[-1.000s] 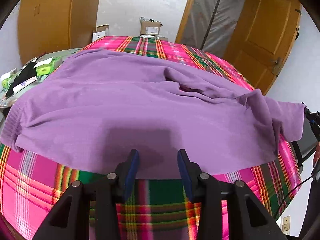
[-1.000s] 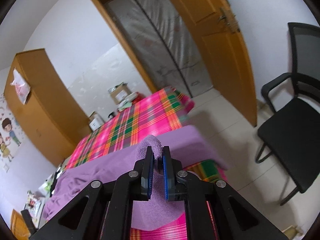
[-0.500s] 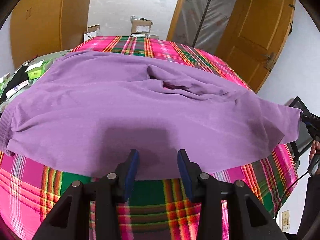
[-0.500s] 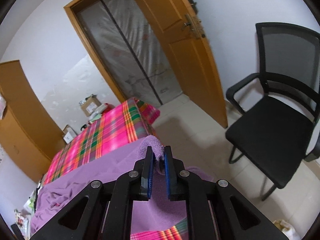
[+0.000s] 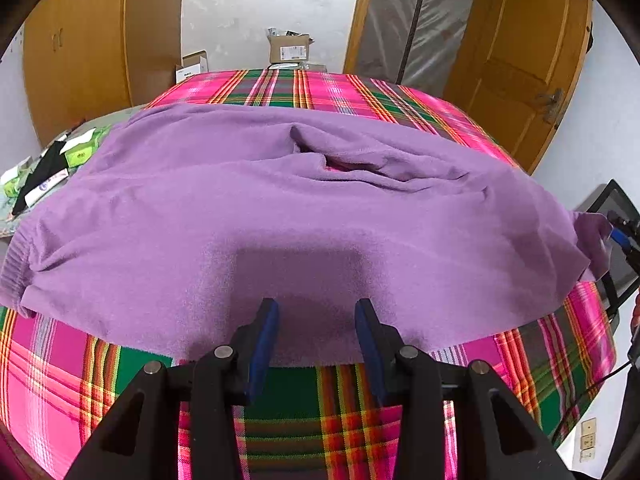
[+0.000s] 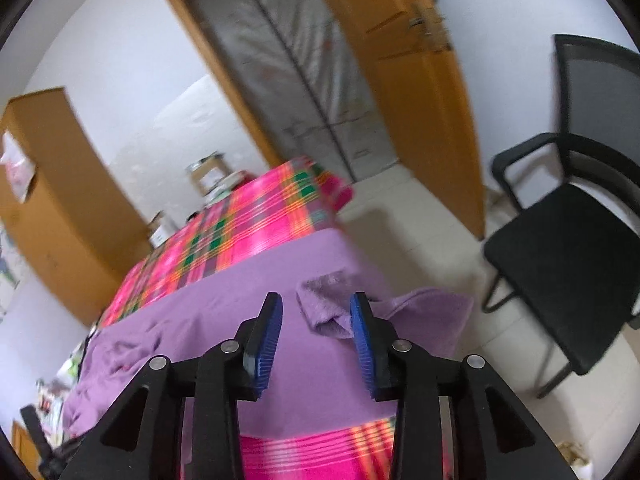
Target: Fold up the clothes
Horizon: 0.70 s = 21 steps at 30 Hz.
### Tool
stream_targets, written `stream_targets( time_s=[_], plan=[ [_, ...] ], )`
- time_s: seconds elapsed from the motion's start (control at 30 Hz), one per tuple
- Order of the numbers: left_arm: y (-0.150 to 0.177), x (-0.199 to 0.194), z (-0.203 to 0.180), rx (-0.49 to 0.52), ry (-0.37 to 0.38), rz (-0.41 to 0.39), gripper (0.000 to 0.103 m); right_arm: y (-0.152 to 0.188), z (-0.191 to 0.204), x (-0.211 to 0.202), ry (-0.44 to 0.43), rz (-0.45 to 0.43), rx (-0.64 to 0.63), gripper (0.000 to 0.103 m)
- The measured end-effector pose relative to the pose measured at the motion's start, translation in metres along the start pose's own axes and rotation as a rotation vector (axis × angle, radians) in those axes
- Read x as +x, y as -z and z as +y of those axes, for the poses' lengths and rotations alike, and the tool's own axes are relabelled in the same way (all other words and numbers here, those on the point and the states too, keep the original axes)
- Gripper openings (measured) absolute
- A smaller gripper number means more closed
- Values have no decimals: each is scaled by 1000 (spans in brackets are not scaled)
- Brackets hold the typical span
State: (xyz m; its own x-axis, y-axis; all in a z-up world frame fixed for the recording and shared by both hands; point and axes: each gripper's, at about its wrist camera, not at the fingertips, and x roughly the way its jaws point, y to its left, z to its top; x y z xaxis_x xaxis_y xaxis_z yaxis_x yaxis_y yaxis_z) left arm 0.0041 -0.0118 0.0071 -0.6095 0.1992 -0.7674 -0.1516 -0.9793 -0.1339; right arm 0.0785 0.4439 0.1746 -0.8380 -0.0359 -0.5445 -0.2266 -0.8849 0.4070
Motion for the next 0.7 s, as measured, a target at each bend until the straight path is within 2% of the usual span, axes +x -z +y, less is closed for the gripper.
stream_targets(
  time_s=[0.1, 0.27, 0.37, 0.5, 0.63, 0.7],
  plan=[
    [1, 0, -2, 17, -12, -3, 40, 2, 9, 1, -6, 0, -29, 37],
    [3, 0, -4, 29, -23, -10, 40, -3, -13, -11, 65, -47, 45, 37],
    [3, 1, -6, 40, -36, -14, 41, -4, -19, -18, 86, -66, 48, 38],
    [5, 1, -8, 55, -51, -18, 42, -3, -20, -24, 53, -89, 57, 38],
    [6, 1, -8, 62, -50, -24, 42, -7, -16, -37, 29, -169, 51, 39],
    [6, 1, -8, 66, -52, -27, 42, -7, -8, -37, -13, -168, 7, 42]
  ],
)
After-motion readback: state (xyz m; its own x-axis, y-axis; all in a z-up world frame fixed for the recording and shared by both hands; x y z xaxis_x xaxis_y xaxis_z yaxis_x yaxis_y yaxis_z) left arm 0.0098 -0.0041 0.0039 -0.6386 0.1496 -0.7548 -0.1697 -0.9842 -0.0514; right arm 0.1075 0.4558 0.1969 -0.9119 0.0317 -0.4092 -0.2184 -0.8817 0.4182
